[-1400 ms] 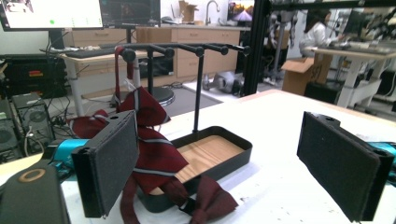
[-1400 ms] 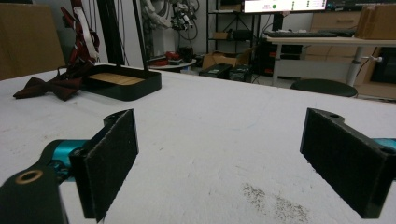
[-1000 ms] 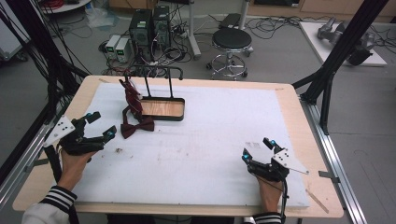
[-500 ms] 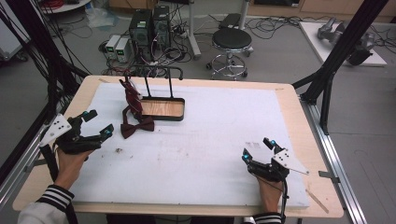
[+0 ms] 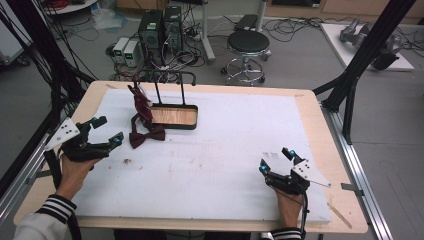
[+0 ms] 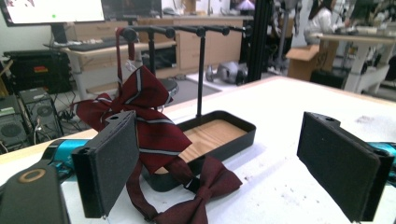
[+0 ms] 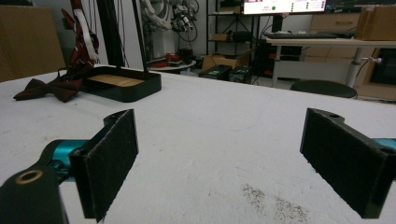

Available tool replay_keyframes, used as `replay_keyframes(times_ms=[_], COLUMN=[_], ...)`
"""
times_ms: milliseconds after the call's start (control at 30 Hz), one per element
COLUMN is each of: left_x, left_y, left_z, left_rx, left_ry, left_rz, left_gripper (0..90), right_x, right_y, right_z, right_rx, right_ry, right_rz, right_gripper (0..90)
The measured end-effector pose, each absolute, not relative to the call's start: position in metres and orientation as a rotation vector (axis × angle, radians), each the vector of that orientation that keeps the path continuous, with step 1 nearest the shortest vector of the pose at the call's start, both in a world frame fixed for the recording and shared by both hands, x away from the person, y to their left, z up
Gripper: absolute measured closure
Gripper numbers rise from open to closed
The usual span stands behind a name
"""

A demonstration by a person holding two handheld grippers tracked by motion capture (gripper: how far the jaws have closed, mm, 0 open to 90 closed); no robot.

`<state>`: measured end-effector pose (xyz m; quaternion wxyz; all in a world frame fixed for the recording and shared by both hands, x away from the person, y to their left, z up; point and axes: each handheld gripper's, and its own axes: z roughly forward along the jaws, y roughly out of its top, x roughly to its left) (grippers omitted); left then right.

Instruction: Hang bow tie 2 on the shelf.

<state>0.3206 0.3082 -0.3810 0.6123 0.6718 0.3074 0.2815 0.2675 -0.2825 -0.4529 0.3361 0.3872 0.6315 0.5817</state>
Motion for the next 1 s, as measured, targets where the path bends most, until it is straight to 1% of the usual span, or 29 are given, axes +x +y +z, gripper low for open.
replay_keyframes(times_ms=[100, 133, 433, 1000], left_x=[0.325, 0.331, 0.348, 0.379], left_y=[0.307, 0.306, 0.298, 0.28], left_z=[-0.379, -0.377, -0.371, -0.379], left_rx=[1.586, 1.634, 1.737, 2.015], left_ry=[0.702, 0.697, 0.69, 0.727], left_rz=[0.632, 0.61, 0.595, 0.548], left_gripper=[13.4, 13.4, 13.4, 13.4], right_x=[0.267, 0.267, 0.268, 0.267], right_y=[-0.283, -0.283, -0.283, -0.284], right_z=[-0.453, -0.453, -0.453, -0.453], right_rx=[1.012, 1.012, 1.017, 1.02], right_ry=[1.648, 1.647, 1.643, 1.644], right_rz=[1.52, 1.519, 1.527, 1.53], right_gripper=[10.6, 10.6, 10.6, 10.5])
